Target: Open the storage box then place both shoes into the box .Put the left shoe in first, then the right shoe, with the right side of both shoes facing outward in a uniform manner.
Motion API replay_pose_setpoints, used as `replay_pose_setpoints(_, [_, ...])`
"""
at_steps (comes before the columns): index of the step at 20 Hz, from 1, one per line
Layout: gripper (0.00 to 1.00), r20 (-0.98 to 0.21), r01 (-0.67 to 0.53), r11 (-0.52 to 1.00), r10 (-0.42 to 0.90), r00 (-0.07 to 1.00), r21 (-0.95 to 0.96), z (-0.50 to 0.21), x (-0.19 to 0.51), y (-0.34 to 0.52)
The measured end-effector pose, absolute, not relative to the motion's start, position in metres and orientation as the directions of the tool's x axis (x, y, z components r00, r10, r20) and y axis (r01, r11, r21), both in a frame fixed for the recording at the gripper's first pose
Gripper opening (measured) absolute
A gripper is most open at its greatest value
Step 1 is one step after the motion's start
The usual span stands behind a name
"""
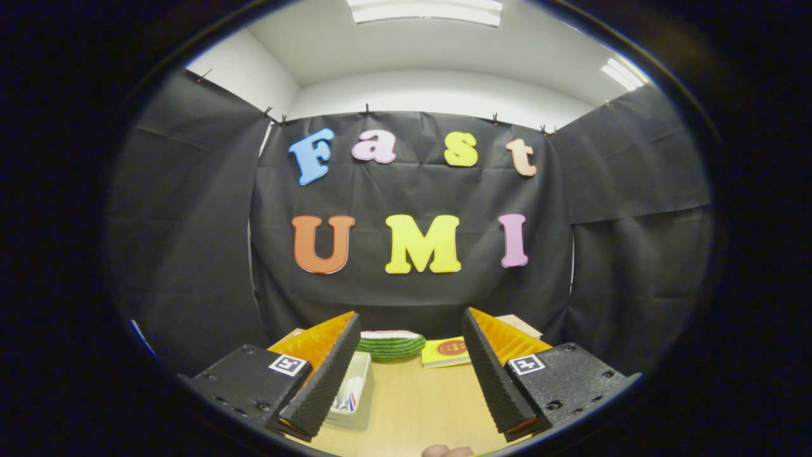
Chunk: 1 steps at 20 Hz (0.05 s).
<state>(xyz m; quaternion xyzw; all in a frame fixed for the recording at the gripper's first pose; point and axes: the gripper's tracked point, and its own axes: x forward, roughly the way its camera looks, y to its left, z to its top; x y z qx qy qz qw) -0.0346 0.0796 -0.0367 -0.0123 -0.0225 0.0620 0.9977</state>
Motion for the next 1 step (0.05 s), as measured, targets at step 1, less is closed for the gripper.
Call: replay_pose_setpoints(1, [1.0,0.045,-0.129,0.991,0.131,0.99,-0.037,-0.0497,-0.0335,0.0641])
